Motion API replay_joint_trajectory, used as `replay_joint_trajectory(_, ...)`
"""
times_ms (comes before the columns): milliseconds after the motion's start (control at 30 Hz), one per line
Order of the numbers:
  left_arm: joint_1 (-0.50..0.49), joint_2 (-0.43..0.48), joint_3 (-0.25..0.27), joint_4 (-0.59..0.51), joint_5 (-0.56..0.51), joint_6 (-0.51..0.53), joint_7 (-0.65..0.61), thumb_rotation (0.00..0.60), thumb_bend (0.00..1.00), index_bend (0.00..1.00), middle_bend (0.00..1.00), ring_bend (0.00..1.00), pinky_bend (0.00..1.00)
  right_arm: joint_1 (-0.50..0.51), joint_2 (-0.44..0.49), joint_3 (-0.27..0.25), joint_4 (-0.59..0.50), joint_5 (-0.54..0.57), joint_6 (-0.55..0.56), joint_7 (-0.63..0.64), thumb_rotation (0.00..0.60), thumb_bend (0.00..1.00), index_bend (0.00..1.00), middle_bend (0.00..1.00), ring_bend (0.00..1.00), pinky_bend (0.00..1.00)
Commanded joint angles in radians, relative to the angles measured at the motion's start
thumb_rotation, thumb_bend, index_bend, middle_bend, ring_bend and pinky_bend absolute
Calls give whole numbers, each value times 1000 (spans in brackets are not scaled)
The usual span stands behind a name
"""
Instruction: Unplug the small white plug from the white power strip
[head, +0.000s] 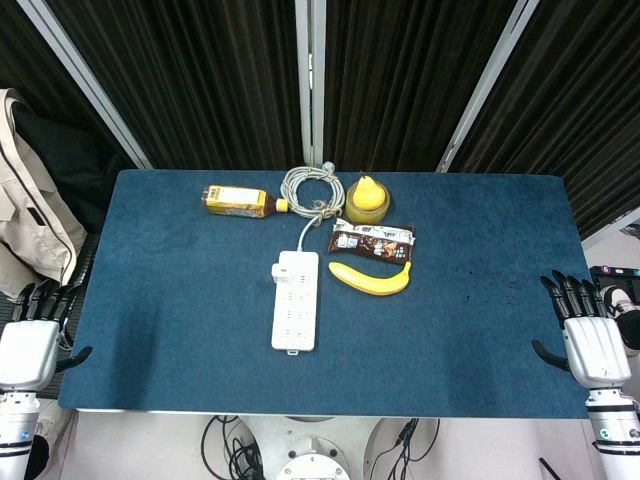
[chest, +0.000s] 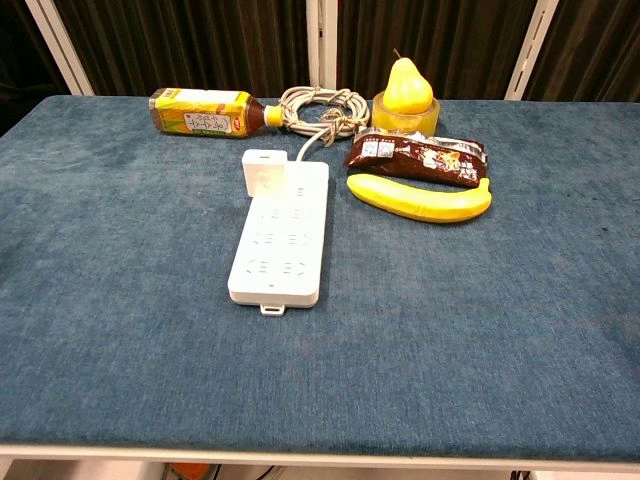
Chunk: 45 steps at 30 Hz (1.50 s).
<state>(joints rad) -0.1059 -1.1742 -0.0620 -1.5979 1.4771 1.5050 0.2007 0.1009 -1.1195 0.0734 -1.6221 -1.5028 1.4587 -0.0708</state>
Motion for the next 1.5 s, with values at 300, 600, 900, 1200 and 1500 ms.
replay_joint_trajectory(300,-4,5,-2,-14,0,-3,8,600,0,140,144,27,0,8,-3,1,3,-4,-4,7,600,94,0,21,0,0)
replay_joint_trajectory(600,-4,7,0,-23,5,-2,14,600,0,140,144,26,0,6,-4,-4,13,-14,3,30,600,94,0,20,0,0)
replay_joint_trajectory(900,-21,15,-7,-33,15,-17,-6,600,0,140,144,27,0,54,-10,-30,-6,-113,-36,53,600,95,0,23,0,0)
replay_joint_trajectory(1200,-164,33,-59,-41,70,-150,-131,600,0,141,152,27,0,312,-69,-52,-92,-352,-295,83,600,285,0,71,0,11)
replay_joint_trajectory(1500,-352,13,-101,-20,92,-353,-249,600,0,153,157,27,35,536,-226,-33,-76,-345,-561,131,600,331,32,154,0,104)
